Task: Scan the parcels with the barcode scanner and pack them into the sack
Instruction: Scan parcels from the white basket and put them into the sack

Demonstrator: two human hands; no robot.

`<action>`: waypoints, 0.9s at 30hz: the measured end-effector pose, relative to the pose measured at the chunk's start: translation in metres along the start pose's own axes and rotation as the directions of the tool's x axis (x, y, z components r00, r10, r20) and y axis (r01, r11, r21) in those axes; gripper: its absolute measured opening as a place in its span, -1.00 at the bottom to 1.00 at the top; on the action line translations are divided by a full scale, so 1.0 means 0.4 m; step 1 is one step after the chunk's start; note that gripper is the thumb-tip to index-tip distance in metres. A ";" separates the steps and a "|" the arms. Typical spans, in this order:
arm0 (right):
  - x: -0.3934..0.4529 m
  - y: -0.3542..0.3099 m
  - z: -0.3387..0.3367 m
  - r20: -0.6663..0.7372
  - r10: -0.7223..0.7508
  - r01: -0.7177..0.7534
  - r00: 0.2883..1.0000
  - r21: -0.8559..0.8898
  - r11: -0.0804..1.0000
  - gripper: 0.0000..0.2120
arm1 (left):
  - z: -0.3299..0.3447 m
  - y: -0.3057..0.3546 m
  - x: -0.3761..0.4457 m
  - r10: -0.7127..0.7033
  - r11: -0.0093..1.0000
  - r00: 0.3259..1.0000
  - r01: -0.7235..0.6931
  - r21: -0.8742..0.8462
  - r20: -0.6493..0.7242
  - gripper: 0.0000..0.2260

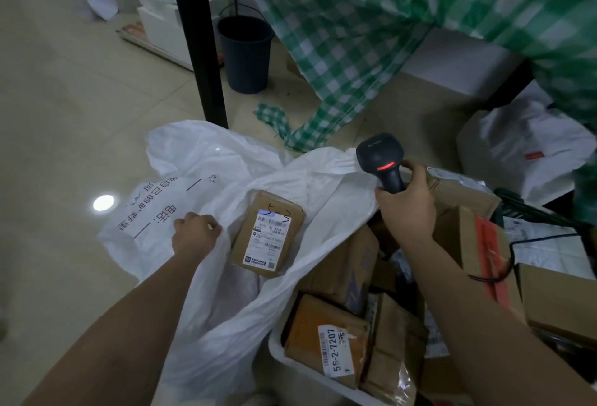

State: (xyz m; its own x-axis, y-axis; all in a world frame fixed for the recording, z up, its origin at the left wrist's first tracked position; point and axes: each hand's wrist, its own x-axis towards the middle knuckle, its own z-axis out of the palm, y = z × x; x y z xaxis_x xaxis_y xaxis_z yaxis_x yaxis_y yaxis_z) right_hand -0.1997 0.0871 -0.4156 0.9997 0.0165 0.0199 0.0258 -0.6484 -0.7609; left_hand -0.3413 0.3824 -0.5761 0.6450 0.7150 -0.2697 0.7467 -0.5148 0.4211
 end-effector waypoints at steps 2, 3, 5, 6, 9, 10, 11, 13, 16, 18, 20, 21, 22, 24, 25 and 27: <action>-0.013 -0.021 -0.012 0.004 0.019 -0.019 1.000 -0.008 1.000 -0.43 | -0.041 0.023 -0.031 0.024 0.980 0.996 -0.041 -0.193 -0.090 -0.86; -0.019 -0.034 -0.023 0.013 0.026 -0.026 1.000 -0.013 1.000 -0.43 | -0.074 0.035 -0.043 0.026 0.958 0.990 -0.065 -0.278 -0.142 -0.87; -0.026 -0.072 -0.054 0.024 0.029 -0.029 0.999 -0.002 1.000 -0.42 | -0.178 0.084 -0.057 0.015 0.923 0.970 -0.107 -0.369 -0.244 -0.87; -0.029 -0.098 -0.076 0.019 0.021 -0.021 1.000 0.012 1.000 -0.43 | -0.243 0.120 -0.061 0.014 0.903 0.956 -0.138 -0.408 -0.292 -0.87; -0.032 -0.200 -0.148 -0.087 -0.007 0.015 0.996 0.090 0.996 -0.49 | -0.469 0.252 -0.077 0.042 0.823 0.892 -0.286 -0.491 -0.450 -0.84; -0.033 -0.235 -0.176 -0.149 -0.012 0.030 0.989 0.125 0.992 -0.50 | -0.540 0.291 -0.087 0.059 0.798 0.859 -0.347 -0.493 -0.508 -0.83; -0.034 -0.266 -0.202 -0.216 -0.015 0.051 0.976 0.161 0.986 -0.50 | -0.603 0.326 -0.100 0.073 0.773 0.826 -0.401 -0.492 -0.559 -0.83; -0.036 -0.307 -0.252 -0.328 -0.008 0.088 0.945 0.230 0.969 -0.49 | -0.695 0.373 -0.137 0.072 0.725 0.767 -0.479 -0.494 -0.638 -0.82; -0.054 -0.315 -0.300 -0.327 0.024 0.057 0.945 0.235 0.970 -0.40 | -0.731 0.359 -0.183 0.050 0.771 0.779 -0.428 -0.472 -0.625 -0.80; -0.077 -0.292 -0.313 -0.235 0.016 0.011 0.972 0.114 0.993 -0.33 | -0.710 0.322 -0.205 0.069 0.864 0.855 -0.309 -0.398 -0.514 -0.78; -0.103 -0.260 -0.317 -0.144 0.014 -0.017 0.989 -0.015 1.000 -0.28 | -0.700 0.302 -0.224 0.061 0.892 0.896 -0.247 -0.380 -0.440 -0.78; -0.114 -0.248 -0.319 -0.130 0.010 -0.016 0.991 -0.040 0.999 -0.28 | -0.707 0.305 -0.233 0.057 0.875 0.898 -0.255 -0.412 -0.436 -0.79; -0.121 -0.243 -0.323 -0.140 0.003 -0.008 0.990 -0.034 0.999 -0.29 | -0.716 0.317 -0.243 0.052 0.834 0.888 -0.290 -0.470 -0.457 -0.80; -0.127 -0.242 -0.330 -0.201 0.003 0.007 0.980 0.048 0.999 -0.34 | -0.730 0.345 -0.262 0.027 0.735 0.853 -0.370 -0.568 -0.521 -0.81; -0.128 -0.240 -0.333 -0.224 0.001 0.013 0.975 0.061 0.998 -0.36 | -0.723 0.351 -0.270 0.014 0.722 0.843 -0.380 -0.578 -0.538 -0.82; -0.128 -0.213 -0.335 -0.183 -0.036 0.028 0.982 -0.045 0.999 -0.36 | -0.676 0.335 -0.274 -0.011 0.791 0.875 -0.288 -0.539 -0.483 -0.83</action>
State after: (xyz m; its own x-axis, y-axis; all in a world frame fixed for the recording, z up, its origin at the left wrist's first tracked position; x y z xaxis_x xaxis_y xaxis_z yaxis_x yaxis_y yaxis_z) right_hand -0.2530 0.0395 -0.2651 0.9811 -0.0996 0.1657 0.0541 -0.6812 -0.7300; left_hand -0.3558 0.3629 -0.2561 0.4783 0.8600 0.1779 0.3175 -0.3581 0.8780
